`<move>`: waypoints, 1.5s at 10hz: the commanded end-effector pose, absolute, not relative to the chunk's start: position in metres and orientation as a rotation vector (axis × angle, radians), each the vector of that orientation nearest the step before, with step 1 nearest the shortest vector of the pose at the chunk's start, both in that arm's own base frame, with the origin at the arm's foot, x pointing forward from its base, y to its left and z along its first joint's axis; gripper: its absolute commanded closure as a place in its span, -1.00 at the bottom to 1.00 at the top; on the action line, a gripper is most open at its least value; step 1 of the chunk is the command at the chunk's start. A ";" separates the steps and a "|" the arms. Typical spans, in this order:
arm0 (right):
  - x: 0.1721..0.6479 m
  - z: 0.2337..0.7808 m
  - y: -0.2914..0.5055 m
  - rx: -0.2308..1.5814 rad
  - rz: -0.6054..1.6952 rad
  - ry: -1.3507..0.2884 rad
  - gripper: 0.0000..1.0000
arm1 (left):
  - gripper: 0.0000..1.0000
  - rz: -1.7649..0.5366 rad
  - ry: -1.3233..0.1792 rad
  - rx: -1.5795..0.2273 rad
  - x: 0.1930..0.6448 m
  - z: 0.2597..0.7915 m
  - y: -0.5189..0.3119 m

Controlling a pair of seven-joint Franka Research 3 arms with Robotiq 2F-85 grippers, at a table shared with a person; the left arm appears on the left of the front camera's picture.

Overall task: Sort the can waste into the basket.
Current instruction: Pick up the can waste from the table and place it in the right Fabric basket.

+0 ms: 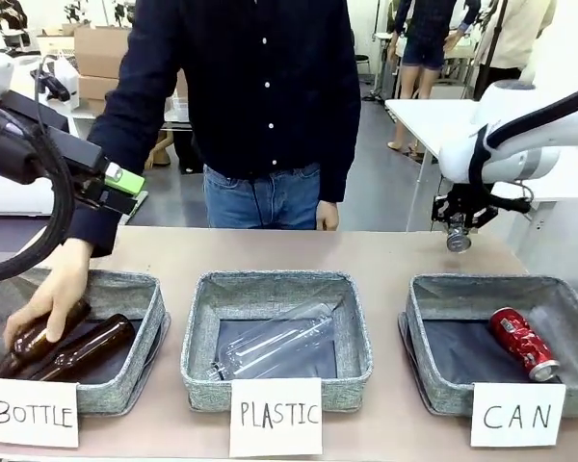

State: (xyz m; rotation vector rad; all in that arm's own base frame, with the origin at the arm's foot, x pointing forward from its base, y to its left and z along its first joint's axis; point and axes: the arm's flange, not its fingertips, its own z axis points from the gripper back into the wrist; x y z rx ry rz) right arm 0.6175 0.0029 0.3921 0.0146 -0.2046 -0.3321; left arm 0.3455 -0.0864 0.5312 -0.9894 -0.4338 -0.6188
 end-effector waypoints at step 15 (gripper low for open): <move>0.373 0.465 -0.016 0.335 1.014 0.117 0.49 | -1.00 -0.620 -0.448 -0.992 0.346 0.532 -0.086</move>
